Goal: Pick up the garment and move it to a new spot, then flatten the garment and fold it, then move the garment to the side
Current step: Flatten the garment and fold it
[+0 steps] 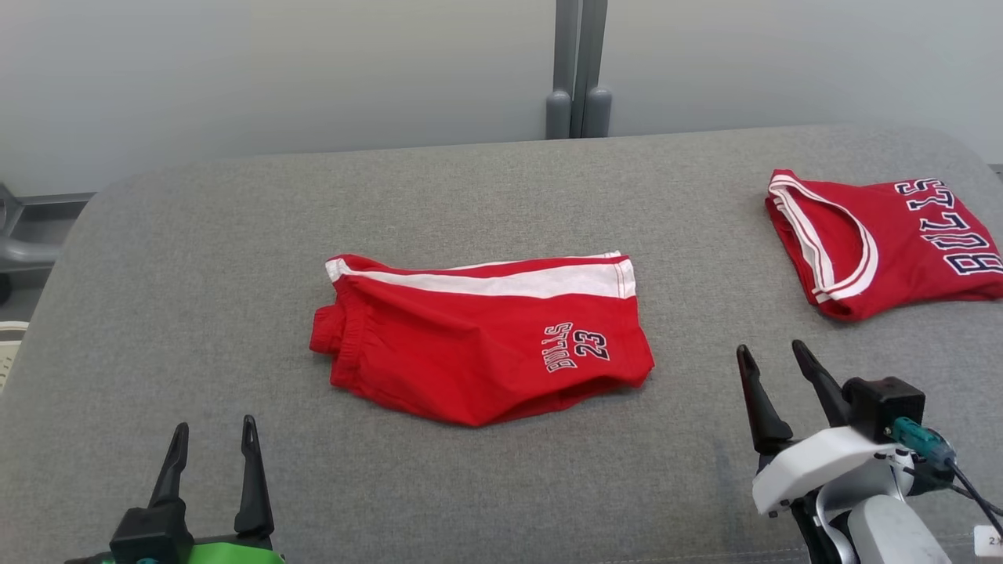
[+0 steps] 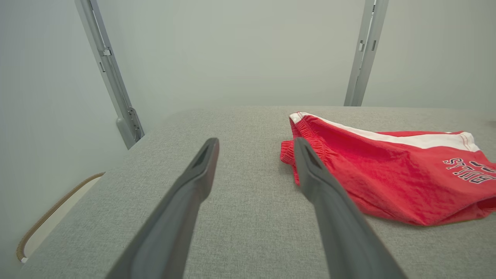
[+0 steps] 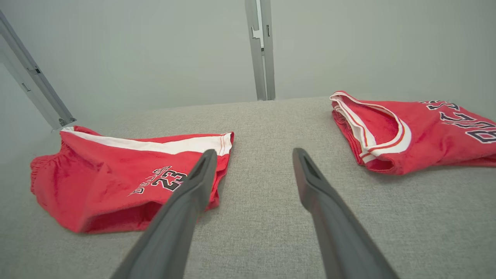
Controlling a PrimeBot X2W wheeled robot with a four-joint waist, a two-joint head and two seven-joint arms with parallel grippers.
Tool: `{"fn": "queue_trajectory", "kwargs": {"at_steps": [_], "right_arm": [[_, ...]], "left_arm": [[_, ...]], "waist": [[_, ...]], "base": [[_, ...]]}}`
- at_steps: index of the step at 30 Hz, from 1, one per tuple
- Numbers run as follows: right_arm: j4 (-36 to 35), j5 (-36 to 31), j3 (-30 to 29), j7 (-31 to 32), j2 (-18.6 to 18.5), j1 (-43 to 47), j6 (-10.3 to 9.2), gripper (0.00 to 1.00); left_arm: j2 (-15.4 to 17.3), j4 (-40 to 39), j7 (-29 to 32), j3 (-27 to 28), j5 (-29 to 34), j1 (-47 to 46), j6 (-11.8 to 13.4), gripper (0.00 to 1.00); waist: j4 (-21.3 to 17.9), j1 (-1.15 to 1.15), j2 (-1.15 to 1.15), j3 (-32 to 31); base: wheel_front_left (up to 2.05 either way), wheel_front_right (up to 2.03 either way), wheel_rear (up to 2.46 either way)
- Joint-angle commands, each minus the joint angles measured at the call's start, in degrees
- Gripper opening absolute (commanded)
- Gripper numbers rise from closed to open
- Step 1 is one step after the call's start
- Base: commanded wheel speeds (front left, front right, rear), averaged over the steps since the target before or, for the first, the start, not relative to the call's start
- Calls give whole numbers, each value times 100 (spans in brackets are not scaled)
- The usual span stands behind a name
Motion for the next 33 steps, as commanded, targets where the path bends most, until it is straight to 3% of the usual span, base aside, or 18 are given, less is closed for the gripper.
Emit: {"fn": "queue_trajectory", "kwargs": {"at_steps": [1, 8, 25, 33], "right_arm": [[172, 42, 43, 111, -70, -152, -1, 100], [1155, 302, 334, 551, -115, -1084, -1, 100], [3822, 357, 522, 604, -276, -3195, -2, 100], [4860, 458, 542, 669, -234, -3702, -1, 100]], "left_arm": [[-10, 25, -22, -20, -23, -89, -22, 100], [-50, 113, -22, -189, -75, -247, -94, 100], [-94, 279, -22, -450, -118, -767, -220, 100], [-106, 337, -22, -507, -113, -891, -238, 100]], "waist": [[45, 0, 0, 15], [334, 0, 0, 95], [1118, 0, 0, 769], [1314, 0, 0, 852]], "base": [[0, 0, 0], [0, 0, 0], [0, 0, 0], [0, 0, 0]]}}
